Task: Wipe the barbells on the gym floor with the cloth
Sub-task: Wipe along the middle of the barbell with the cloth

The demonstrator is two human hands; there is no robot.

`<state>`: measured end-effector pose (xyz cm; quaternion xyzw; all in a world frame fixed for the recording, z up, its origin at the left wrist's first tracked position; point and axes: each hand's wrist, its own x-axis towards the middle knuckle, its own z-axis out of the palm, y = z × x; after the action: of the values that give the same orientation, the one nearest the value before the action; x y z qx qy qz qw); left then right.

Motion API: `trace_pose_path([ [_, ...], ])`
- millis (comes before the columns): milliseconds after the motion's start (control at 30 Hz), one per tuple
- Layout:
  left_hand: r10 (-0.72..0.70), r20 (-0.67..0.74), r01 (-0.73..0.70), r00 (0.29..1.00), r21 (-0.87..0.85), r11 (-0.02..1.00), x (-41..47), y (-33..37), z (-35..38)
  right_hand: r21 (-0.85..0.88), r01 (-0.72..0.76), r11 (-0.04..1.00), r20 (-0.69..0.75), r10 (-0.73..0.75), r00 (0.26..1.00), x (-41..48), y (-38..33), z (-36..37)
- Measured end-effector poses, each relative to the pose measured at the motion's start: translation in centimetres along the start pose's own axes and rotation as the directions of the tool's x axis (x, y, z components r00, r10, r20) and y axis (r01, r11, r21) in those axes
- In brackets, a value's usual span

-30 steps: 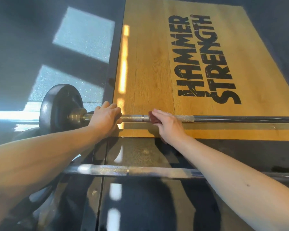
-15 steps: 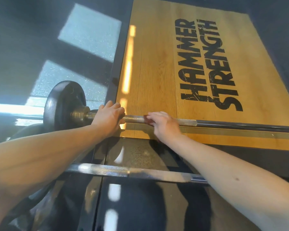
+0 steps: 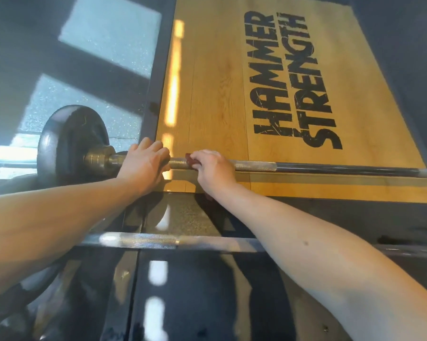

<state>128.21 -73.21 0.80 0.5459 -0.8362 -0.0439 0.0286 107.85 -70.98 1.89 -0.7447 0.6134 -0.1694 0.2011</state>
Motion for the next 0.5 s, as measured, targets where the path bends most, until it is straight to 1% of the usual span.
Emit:
trace_pose_path([
  [33, 0.007, 0.000, -0.007, 1.000, -0.009, 1.000, 0.1, 0.0, 0.0, -0.009, -0.005, 1.000, 0.009, 0.005, 1.000, -0.4, 1.1, -0.8],
  [100, 0.005, 0.000, -0.005, 1.000, -0.035, 0.999, 0.0, -0.1, -0.1, -0.038, -0.054, 0.998, -0.027, 0.053, 0.998, -1.7, 4.4, -2.8],
  [200, -0.005, -0.012, 0.004, 1.000, -0.047, 0.999, -0.1, 0.0, 0.1, -0.119, -0.246, 0.962, -0.096, 0.235, 0.967, -4.0, 9.1, -6.2],
  [267, -0.005, -0.014, 0.004, 1.000, -0.048, 0.999, 0.0, 0.1, 0.0, -0.162, -0.341, 0.926, -0.151, 0.319, 0.936, -4.2, 10.2, -7.1],
  [333, -0.002, -0.006, 0.002, 1.000, -0.037, 0.999, -0.1, 0.1, -0.2, -0.143, -0.407, 0.902, -0.195, 0.378, 0.905, -3.5, 9.0, -6.2],
  [400, 0.010, -0.008, -0.010, 1.000, -0.023, 1.000, -0.1, -0.1, -0.1, -0.108, -0.404, 0.909, -0.203, 0.377, 0.904, -2.5, 6.3, -4.4],
  [500, 0.014, -0.008, -0.014, 1.000, -0.034, 0.999, 0.0, -0.2, 0.0, 0.000, -0.288, 0.958, -0.123, 0.286, 0.950, -0.8, 1.5, -0.5],
])
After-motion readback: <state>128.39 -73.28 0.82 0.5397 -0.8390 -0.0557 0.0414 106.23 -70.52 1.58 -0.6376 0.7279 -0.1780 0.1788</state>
